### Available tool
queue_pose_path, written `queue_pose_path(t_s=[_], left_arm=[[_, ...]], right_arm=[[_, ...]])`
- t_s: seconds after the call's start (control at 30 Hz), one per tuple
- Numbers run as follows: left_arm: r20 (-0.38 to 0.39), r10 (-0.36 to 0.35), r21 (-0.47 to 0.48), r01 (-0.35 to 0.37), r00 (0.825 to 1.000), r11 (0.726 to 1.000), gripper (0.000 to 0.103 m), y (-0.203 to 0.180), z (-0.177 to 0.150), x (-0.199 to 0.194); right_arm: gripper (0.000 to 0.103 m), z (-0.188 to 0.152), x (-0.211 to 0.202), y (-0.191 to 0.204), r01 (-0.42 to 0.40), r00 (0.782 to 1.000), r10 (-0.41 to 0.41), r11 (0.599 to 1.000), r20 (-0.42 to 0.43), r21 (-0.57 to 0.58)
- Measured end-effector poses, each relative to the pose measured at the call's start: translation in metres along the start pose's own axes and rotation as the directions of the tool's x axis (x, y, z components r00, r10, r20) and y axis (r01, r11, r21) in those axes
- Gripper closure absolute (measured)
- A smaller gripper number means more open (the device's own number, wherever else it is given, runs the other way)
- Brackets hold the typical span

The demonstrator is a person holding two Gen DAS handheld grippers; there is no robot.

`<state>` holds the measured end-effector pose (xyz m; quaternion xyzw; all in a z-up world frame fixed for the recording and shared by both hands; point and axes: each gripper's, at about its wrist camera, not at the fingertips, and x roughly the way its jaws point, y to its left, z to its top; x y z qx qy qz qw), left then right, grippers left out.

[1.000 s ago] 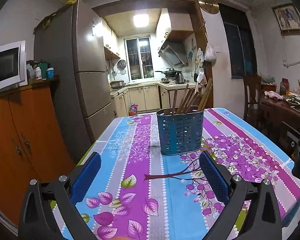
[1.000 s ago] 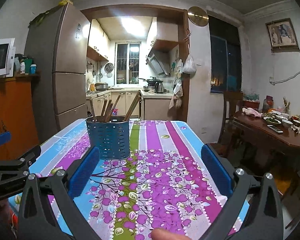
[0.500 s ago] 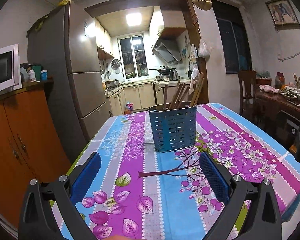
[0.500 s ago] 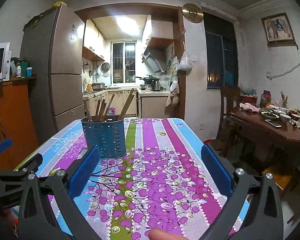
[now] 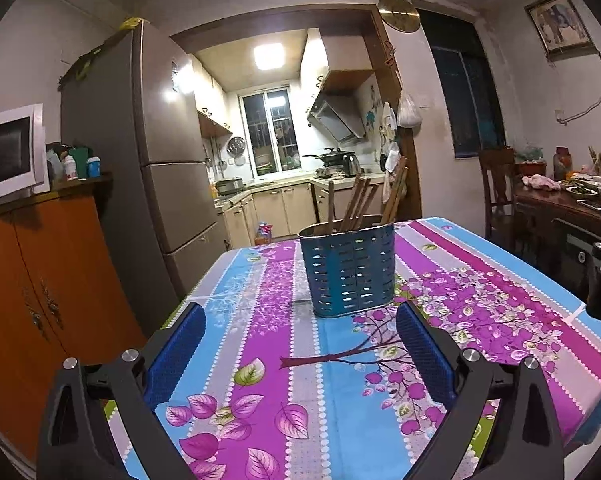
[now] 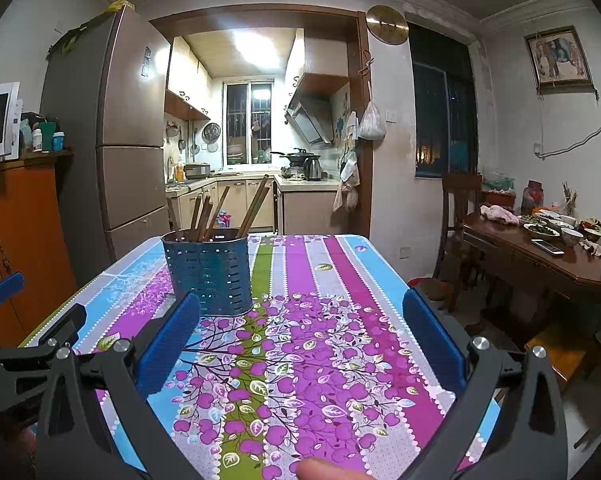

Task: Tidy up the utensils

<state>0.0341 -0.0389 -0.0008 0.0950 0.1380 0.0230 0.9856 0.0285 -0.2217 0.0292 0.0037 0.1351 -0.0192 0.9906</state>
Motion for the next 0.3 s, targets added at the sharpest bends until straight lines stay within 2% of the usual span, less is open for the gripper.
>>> queue_pose_path(t_s=[0.3], left_arm=[[-0.063, -0.044, -0.035, 0.042, 0.997, 0.999, 0.005, 0.0035, -0.0021, 0.0054]], right_arm=[[0.005, -0.0027, 0.001, -0.0004, 0.006, 1.0, -0.006, 1.0, -0.001, -0.005]])
